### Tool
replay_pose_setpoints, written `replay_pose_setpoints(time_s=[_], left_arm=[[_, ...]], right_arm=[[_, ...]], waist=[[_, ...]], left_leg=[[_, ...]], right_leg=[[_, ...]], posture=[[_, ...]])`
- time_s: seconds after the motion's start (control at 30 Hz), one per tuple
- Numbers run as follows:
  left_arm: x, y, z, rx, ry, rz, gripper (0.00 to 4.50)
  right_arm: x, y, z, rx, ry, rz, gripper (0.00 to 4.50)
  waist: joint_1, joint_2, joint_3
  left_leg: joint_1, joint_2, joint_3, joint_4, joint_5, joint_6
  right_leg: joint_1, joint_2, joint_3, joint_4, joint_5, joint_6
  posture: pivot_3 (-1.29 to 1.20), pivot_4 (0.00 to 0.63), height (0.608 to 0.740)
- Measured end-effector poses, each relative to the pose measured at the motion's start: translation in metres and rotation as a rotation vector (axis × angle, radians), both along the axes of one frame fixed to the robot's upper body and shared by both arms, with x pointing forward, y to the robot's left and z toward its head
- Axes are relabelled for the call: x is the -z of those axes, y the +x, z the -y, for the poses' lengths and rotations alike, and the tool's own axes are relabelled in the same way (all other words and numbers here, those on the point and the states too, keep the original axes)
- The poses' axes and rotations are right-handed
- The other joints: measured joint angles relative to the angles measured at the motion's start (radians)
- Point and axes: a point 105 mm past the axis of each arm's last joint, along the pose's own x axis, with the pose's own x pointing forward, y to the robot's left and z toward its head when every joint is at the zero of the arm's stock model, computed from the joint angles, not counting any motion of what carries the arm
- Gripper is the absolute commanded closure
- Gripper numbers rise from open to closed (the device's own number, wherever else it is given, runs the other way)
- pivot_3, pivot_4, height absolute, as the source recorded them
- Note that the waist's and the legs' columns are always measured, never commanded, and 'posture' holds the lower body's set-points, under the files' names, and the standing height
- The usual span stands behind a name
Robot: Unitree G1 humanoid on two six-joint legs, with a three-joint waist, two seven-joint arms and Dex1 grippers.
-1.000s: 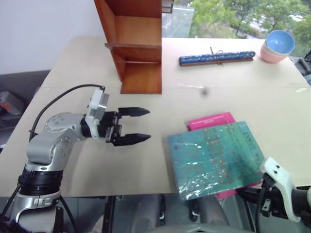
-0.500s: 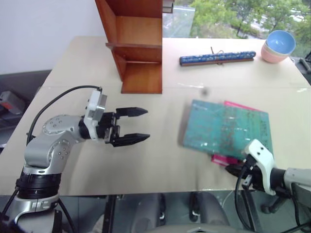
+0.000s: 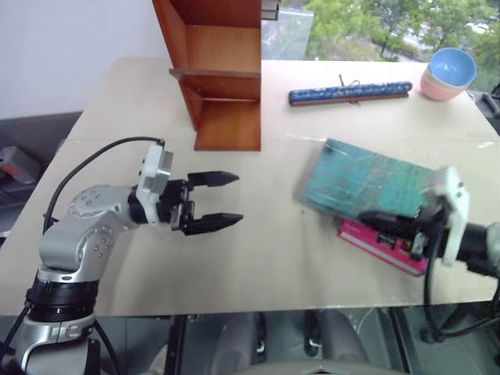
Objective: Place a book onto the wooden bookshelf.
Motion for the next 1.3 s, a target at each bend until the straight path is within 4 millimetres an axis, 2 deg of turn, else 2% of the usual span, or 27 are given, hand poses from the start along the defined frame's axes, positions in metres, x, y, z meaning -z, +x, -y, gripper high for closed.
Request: replay_pose_setpoints(time_s=[0.07,0.1,0.17,0.27,0.3,0.37,0.43,0.57,0.83,1.0,1.17,1.3], left_arm=[[0.000,0.001,0.001,-0.005,-0.007,0.001,0.00],[-0.001,0.002,0.004,-0.006,-0.016,0.004,0.00],[0.000,0.002,0.005,-0.009,-0.020,0.002,0.00],[-0.001,0.004,0.011,-0.007,-0.035,0.004,0.00],[-0.001,0.005,0.014,-0.002,-0.036,0.001,0.00],[-0.003,0.006,0.017,-0.003,-0.039,0.004,0.00],[-0.005,0.006,0.018,-0.003,-0.037,0.017,0.00],[-0.006,0.006,0.019,-0.008,-0.035,0.022,0.00],[-0.005,0.005,0.019,-0.011,-0.034,0.020,0.00],[-0.004,0.005,0.018,-0.012,-0.033,0.015,0.00],[-0.003,0.005,0.017,-0.015,-0.032,0.012,0.00],[-0.002,0.004,0.017,-0.016,-0.031,0.009,0.00]], right_arm=[[-0.006,0.012,0.018,0.132,-0.043,0.032,4.47],[-0.006,0.024,0.044,0.302,-0.129,0.048,4.47],[-0.005,0.037,0.083,0.518,-0.204,0.048,4.47],[0.006,0.041,0.120,0.715,-0.322,0.013,4.47],[0.011,0.042,0.131,0.777,-0.364,-0.004,4.47],[0.018,0.040,0.140,0.828,-0.402,-0.039,4.47],[0.038,0.031,0.147,0.843,-0.474,-0.137,4.47],[0.073,0.014,0.141,0.776,-0.504,-0.319,4.47],[0.109,0.004,0.106,0.629,-0.408,-0.446,4.47],[0.102,0.025,0.072,0.535,-0.279,-0.384,4.47],[0.094,0.040,0.041,0.438,-0.235,-0.321,4.47],[0.092,0.039,0.036,0.407,-0.253,-0.311,4.47]], waist=[[0.001,0.000,0.000],[0.001,0.000,0.000],[0.000,0.000,0.000],[0.000,0.001,0.000],[-0.001,0.000,0.000],[-0.002,0.001,0.000],[-0.002,0.001,0.000],[-0.002,0.001,0.000],[-0.002,0.001,0.000],[-0.008,0.001,0.000],[-0.001,0.001,0.000],[-0.001,0.001,0.000]], left_leg=[[0.000,0.000,0.000,0.000,0.000,0.000],[-0.001,0.000,0.000,0.000,0.000,0.000],[-0.001,-0.001,0.001,0.000,0.000,0.000],[-0.001,-0.001,0.001,0.000,0.000,0.000],[0.000,-0.001,0.002,0.000,0.000,0.000],[0.000,-0.001,0.002,0.000,0.000,0.000],[0.000,0.000,0.002,0.000,0.000,0.000],[0.000,0.000,0.003,0.000,0.000,0.000],[0.000,0.000,0.002,0.000,0.000,0.001],[0.001,0.000,0.003,0.000,0.000,0.000],[0.000,0.000,0.002,0.000,0.000,0.000],[0.000,-0.001,0.002,0.000,0.000,0.001]], right_leg=[[0.000,0.000,0.000,0.000,0.000,0.000],[-0.001,0.000,0.000,0.000,0.000,0.000],[-0.001,0.001,0.000,0.000,0.000,0.000],[-0.001,0.002,0.000,0.001,0.002,0.003],[-0.001,0.002,0.000,0.001,0.002,0.003],[-0.001,0.003,0.000,0.001,0.002,0.004],[-0.001,0.003,0.000,0.001,0.002,0.004],[-0.001,0.003,0.000,0.001,0.000,0.007],[-0.001,0.003,0.001,0.001,-0.001,0.007],[-0.001,0.003,0.001,0.001,-0.001,0.007],[-0.001,0.003,-0.001,0.001,0.001,0.003],[-0.001,0.003,-0.002,0.000,0.002,0.003]], posture=[[0.00,0.150,0.738],[0.00,0.150,0.738],[0.00,0.150,0.738],[0.00,0.150,0.738],[0.00,0.150,0.738],[0.00,0.150,0.738],[0.00,0.150,0.738],[0.00,0.150,0.738],[0.00,0.150,0.738],[0.00,0.150,0.738],[0.00,0.150,0.738],[0.00,0.150,0.738]])
